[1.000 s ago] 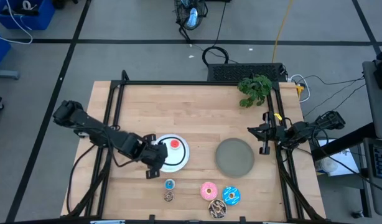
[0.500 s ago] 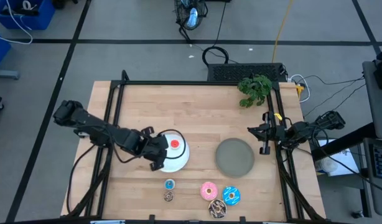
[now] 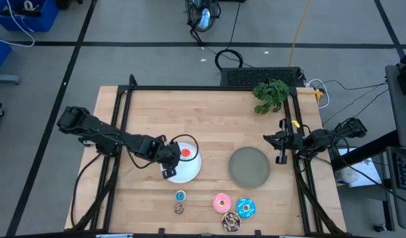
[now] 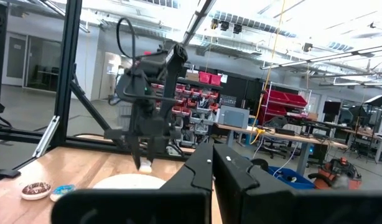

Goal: Pick & Place donuts
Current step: Put the small white doughnut on the white plate, then put the small black doughnut on the white plate

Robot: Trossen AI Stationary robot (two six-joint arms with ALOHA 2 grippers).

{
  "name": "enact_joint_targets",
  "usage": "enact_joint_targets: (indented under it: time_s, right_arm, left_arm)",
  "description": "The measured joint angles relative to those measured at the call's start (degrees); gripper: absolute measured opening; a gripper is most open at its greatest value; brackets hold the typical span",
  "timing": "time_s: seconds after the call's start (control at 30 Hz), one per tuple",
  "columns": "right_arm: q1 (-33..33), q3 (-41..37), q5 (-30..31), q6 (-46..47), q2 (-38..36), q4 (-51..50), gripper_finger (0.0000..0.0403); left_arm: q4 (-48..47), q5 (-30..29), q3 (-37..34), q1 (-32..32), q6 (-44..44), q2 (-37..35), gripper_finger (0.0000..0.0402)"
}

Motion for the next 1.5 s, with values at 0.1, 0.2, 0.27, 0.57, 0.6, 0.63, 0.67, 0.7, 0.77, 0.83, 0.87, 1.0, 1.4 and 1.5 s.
enact_joint_targets:
  time_s: [0.1,0.2,0.27,0.57,0.6,0.63,0.67,0.7,0.77,0.83,0.87,1.0,1.4,1.5]
  right_arm:
    - [-0.02,0.00,0.00,-0.01,0.00,0.12,0.0000]
    - [-0.02,0.00,0.00,0.00,0.00,0.32,0.0000]
    - [-0.02,0.00,0.00,-0.04,0.00,0.32,0.0000]
    - [-0.02,-0.02,0.03,-0.33,0.02,0.14,0.0000]
    - [-0.02,-0.01,0.07,-0.34,0.03,-0.03,0.0000]
    - [-0.02,-0.02,0.07,-0.34,0.05,-0.01,0.0000]
    - [-0.02,-0.02,0.11,-0.34,0.03,0.01,0.0000]
    - [-0.02,-0.02,0.13,-0.34,0.03,-0.01,0.0000]
    - [0.00,-0.02,0.15,-0.34,0.03,-0.01,0.0000]
    - [-0.02,-0.02,0.20,-0.39,0.04,-0.02,0.0000]
    - [-0.02,-0.02,0.20,-0.55,0.09,-0.03,0.0000]
    - [0.00,-0.02,0.20,-0.71,0.10,-0.06,0.0000]
    - [-0.02,-0.02,0.15,-0.51,0.10,-0.03,0.0000]
    - [-0.02,-0.02,0.13,-0.49,0.10,-0.04,0.0000]
  left_arm:
    - [4.10,1.47,-1.91,1.21,1.15,0.00,0.0108]
    - [5.71,1.75,-3.60,1.92,0.69,0.00,0.0108]
    - [6.99,1.81,-4.67,2.00,0.50,0.05,0.0108]
    - [10.36,1.41,-5.78,1.83,1.33,5.82,0.0108]
    - [10.60,1.24,-5.78,1.83,1.69,6.57,0.0108]
    - [11.18,1.21,-5.78,1.83,2.34,7.40,0.0108]
    - [11.54,1.17,-5.75,1.83,2.91,8.15,0.0108]
    - [11.81,1.15,-5.64,1.83,3.34,8.75,0.0108]
    - [12.07,0.97,-5.50,1.78,4.10,9.53,0.0108]
    - [12.25,1.18,-5.47,1.81,4.78,9.73,0.0108]
    - [12.41,1.22,-5.49,1.83,5.02,9.73,0.0109]
    - [12.86,2.16,-5.24,1.79,4.36,9.10,0.0128]
    - [12.48,2.24,-3.25,0.69,4.16,9.18,0.0298]
    - [11.25,2.31,-3.22,0.69,4.38,9.18,0.0318]
